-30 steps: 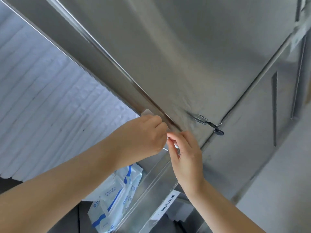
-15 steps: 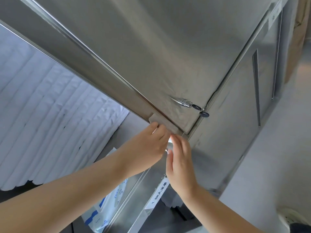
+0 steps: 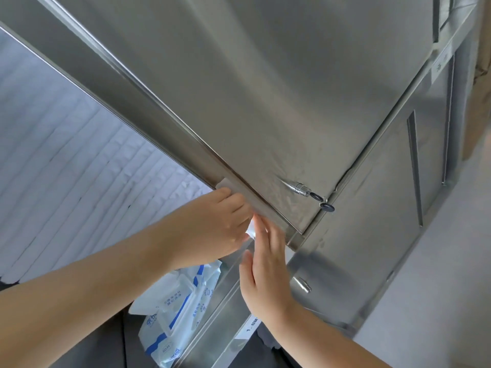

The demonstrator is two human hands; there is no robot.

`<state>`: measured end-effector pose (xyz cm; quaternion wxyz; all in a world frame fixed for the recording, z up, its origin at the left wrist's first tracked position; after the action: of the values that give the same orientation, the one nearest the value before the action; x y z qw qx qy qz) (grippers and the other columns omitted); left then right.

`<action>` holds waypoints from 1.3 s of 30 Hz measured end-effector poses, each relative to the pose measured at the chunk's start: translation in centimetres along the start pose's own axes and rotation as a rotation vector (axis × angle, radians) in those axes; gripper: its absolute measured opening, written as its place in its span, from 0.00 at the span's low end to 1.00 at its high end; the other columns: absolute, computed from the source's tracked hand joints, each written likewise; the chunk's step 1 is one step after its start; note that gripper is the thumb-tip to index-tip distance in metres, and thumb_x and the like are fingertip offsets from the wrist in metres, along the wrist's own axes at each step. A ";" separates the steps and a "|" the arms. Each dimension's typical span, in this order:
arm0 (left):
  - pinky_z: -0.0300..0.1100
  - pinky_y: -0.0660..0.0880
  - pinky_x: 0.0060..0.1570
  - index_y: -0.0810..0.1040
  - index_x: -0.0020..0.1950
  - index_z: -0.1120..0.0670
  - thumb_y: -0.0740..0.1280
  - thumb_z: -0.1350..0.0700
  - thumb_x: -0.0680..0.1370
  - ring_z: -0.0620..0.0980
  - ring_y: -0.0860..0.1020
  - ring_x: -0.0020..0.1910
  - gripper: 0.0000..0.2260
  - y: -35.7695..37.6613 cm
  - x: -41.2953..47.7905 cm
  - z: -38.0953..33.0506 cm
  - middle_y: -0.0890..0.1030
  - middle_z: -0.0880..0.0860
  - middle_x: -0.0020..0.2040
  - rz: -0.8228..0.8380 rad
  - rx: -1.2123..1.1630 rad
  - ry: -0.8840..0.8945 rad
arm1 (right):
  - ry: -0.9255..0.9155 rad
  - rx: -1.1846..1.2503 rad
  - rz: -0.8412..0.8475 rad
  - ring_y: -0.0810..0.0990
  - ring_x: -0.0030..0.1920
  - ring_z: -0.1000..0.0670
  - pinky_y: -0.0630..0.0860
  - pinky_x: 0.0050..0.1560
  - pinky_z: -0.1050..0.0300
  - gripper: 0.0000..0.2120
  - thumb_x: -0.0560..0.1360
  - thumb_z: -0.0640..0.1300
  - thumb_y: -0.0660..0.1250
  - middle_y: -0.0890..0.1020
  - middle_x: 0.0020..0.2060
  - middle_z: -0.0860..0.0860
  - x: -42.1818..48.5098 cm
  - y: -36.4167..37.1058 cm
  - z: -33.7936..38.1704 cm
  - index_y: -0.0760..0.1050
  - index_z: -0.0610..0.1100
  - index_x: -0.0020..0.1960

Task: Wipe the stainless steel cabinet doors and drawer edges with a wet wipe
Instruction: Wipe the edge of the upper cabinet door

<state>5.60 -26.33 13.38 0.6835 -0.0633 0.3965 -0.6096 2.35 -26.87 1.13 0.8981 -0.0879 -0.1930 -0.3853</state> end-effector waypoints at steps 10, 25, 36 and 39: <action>0.45 0.73 0.55 0.82 0.53 0.58 0.48 0.48 0.82 0.53 0.76 0.47 0.24 -8.4 -8.1 8.4 0.79 0.50 0.46 0.013 0.097 -0.032 | -0.218 0.169 0.015 0.58 0.69 0.57 0.65 0.66 0.51 0.28 0.77 0.50 0.50 0.53 0.69 0.64 4.5 1.0 11.8 0.47 0.54 0.75; 0.50 0.70 0.60 0.76 0.63 0.60 0.53 0.50 0.80 0.56 0.77 0.55 0.21 -19.2 -18.6 19.2 0.80 0.55 0.54 0.100 0.383 -0.204 | -0.422 0.250 -0.125 0.61 0.67 0.48 0.64 0.63 0.48 0.30 0.74 0.50 0.52 0.66 0.69 0.44 11.8 3.3 28.5 0.55 0.40 0.74; 0.49 0.67 0.63 0.76 0.62 0.61 0.56 0.52 0.78 0.58 0.76 0.57 0.19 -25.1 -24.8 25.0 0.79 0.57 0.56 0.159 0.498 -0.434 | -0.609 0.195 -0.001 0.45 0.75 0.54 0.49 0.74 0.57 0.34 0.78 0.47 0.57 0.48 0.76 0.53 15.7 3.8 38.4 0.39 0.48 0.76; 0.49 0.68 0.62 0.76 0.62 0.61 0.55 0.52 0.78 0.58 0.75 0.58 0.19 -26.3 -26.0 26.1 0.78 0.57 0.56 0.177 0.523 -0.469 | -0.645 0.153 -0.017 0.51 0.75 0.49 0.54 0.73 0.54 0.34 0.76 0.44 0.59 0.54 0.75 0.49 16.4 3.7 40.3 0.45 0.42 0.76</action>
<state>2.65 -20.27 58.11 0.7992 0.0102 0.0635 -0.5976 4.11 -22.80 44.61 0.7915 -0.1359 -0.4965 -0.3295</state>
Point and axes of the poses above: each hand's wrist, its own x-axis towards the middle knuckle, its own y-axis out of the palm, z = x × y, the point moved 5 cm from there along x, towards the middle knuckle
